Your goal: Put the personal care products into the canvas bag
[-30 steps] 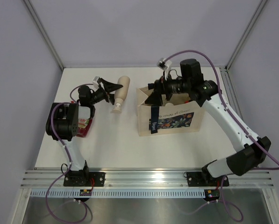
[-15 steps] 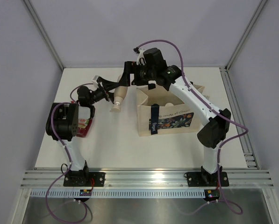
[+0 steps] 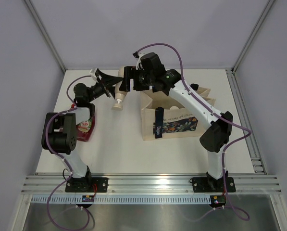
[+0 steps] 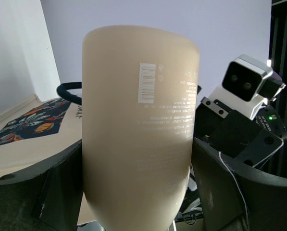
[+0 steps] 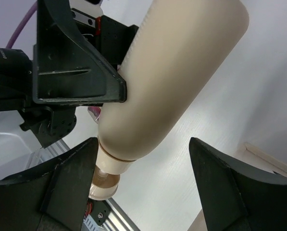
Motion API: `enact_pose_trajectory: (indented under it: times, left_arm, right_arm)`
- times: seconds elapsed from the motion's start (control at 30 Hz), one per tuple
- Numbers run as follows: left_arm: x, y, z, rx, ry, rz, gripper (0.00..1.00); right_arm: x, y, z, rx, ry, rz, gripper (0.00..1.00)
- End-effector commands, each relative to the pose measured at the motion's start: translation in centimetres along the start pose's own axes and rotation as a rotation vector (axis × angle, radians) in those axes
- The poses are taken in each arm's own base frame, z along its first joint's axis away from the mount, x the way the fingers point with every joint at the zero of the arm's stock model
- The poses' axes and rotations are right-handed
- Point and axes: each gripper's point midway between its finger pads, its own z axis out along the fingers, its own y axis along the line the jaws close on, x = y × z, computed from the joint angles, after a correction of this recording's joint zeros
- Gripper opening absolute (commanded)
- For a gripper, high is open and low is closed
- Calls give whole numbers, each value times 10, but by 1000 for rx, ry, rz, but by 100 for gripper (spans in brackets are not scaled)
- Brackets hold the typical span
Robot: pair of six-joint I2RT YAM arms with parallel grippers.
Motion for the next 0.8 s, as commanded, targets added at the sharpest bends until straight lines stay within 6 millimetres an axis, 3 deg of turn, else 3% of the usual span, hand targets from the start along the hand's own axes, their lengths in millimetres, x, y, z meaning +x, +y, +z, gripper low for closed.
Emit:
enact_pose_trajectory:
  times: [0.0,0.2,0.27,0.4,0.47,0.53,0.57,0.6,0.67,0.7,0.73,0.77]
  left_arm:
    - [11,-84,4,157,7,220,0]
    - [30,-113,23,184,40,243,0]
    - [36,-121,31,180,52,251,0]
    - [56,-137,51,201,83,254,0]
    - [59,-144,58,204,84,262,0]
    - [66,-145,67,189,86,267,0]
    - [69,-150,71,191,89,276,0]
    - [76,-150,77,187,95,277,0]
    - [80,-144,85,155,97,285,0]
    - [89,-148,93,159,110,295,0]
    - [91,-138,100,127,116,295,0]
    - [95,-136,104,116,127,298,0]
  right_arm:
    - [-20,24,-10,-52,-65,-22,84]
    - [-39,34,-26,-70,-132,-12,85]
    - [-55,44,-40,-116,-193,12,85]
    - [-67,42,-50,-99,-235,41,81]
    - [-70,41,-64,-95,-244,86,73]
    - [-72,23,-69,-72,-264,124,64]
    - [-79,25,-88,-74,-306,135,62]
    - [-74,8,-88,-44,-302,156,61]
    - [-82,5,-108,-57,-350,163,52]
    - [-76,-4,-108,-43,-337,175,50]
    - [-82,-15,-114,-39,-357,186,46]
    - [-82,-13,-124,-72,-355,186,37]
